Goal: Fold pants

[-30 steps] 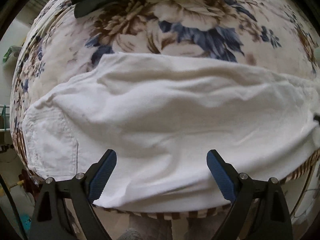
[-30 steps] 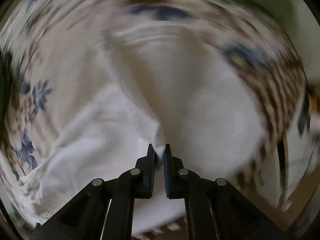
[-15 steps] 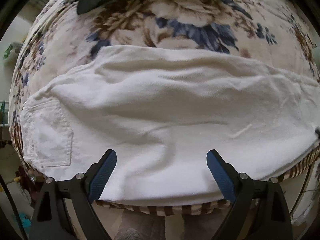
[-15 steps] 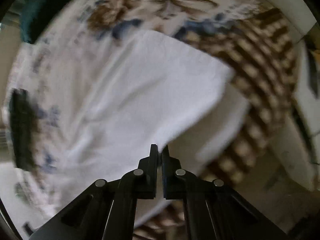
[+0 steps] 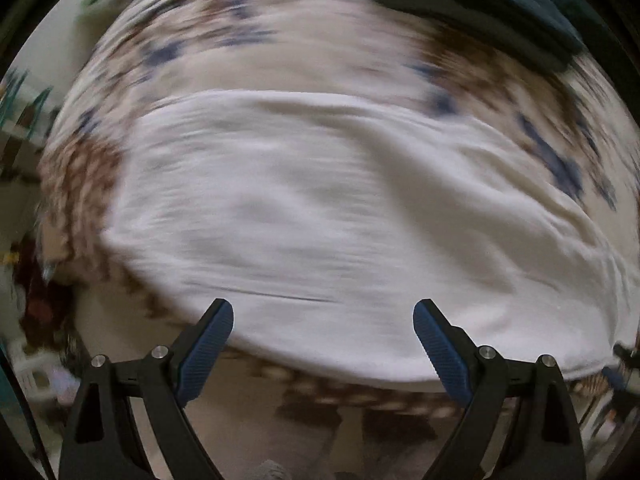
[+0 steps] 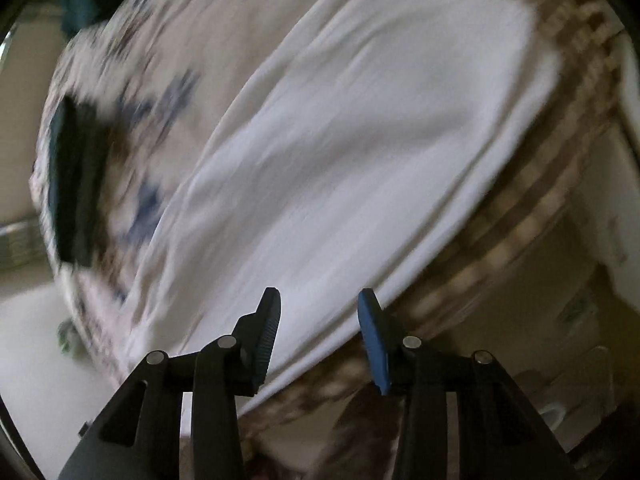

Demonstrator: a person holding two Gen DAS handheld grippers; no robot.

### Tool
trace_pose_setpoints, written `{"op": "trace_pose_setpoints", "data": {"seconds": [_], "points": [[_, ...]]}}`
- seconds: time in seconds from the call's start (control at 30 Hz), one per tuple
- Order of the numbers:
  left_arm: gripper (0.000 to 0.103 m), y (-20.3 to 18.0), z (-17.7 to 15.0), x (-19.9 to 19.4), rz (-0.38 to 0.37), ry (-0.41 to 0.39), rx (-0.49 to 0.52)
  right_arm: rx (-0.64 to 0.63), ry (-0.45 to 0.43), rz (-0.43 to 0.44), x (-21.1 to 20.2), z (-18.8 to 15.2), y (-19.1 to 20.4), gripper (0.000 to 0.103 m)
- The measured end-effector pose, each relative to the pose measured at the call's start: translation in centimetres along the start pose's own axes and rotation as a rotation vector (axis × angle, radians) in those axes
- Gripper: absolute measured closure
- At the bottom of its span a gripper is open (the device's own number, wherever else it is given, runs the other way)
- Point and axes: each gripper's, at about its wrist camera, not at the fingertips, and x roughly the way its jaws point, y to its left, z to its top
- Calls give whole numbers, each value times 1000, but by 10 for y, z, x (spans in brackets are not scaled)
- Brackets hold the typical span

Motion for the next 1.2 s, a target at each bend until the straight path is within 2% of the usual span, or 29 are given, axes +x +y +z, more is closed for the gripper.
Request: {"op": "trace_pose_setpoints", "data": {"seconds": [0.1, 0.17, 0.23, 0.3, 0.4, 0.47, 0.5, 0.53, 0.57, 0.63, 0.67, 0.7, 0.73, 0.8, 0.9, 0.97, 1.17, 1.2], "points": [[11, 59, 7, 9, 37, 12, -91, -27, 42, 26, 26, -42, 33, 60], [11, 104, 12, 21, 49, 25, -170, -31, 51, 29, 43, -59, 49, 60], [11, 140, 21, 34, 41, 44, -235, 22, 74, 40, 59, -67, 60, 60], [11, 159, 25, 49, 14, 84, -282, 92, 92, 42, 76, -69, 59, 60], [11, 183, 29, 81, -90, 163, -368, 156, 125, 87, 107, -71, 64, 60], [11, 188, 29, 95, -157, 172, -410, 158, 154, 92, 116, -76, 67, 60], [21, 188, 28, 98, -173, 165, -421, 151, 166, 82, 123, -78, 70, 60], [39, 186, 27, 99, -202, 151, -429, 149, 177, 76, 131, -80, 75, 60], [44, 184, 26, 100, -220, 144, -433, 150, 185, 80, 140, -81, 83, 60], [54, 176, 20, 94, -210, 121, -422, 149, 202, 101, 153, -85, 93, 60], [60, 174, 19, 92, -199, 105, -417, 155, 190, 117, 155, -87, 96, 67], [71, 173, 16, 89, -183, 92, -417, 153, 176, 121, 158, -87, 99, 83], [73, 173, 13, 85, -185, 89, -422, 142, 158, 95, 156, -89, 102, 88], [79, 178, 4, 77, -213, 77, -439, 153, 131, 103, 155, -94, 109, 91], [82, 175, -4, 57, -202, 39, -403, 89, 104, 77, 141, -111, 120, 92], [83, 172, -9, 49, -200, 34, -382, 70, 113, 59, 134, -124, 113, 92], [82, 179, -15, 75, -205, 100, -376, 52, 146, -2, 158, -126, 102, 92], [80, 176, -16, 75, -206, 108, -374, 43, 167, -11, 165, -124, 105, 89]]}}
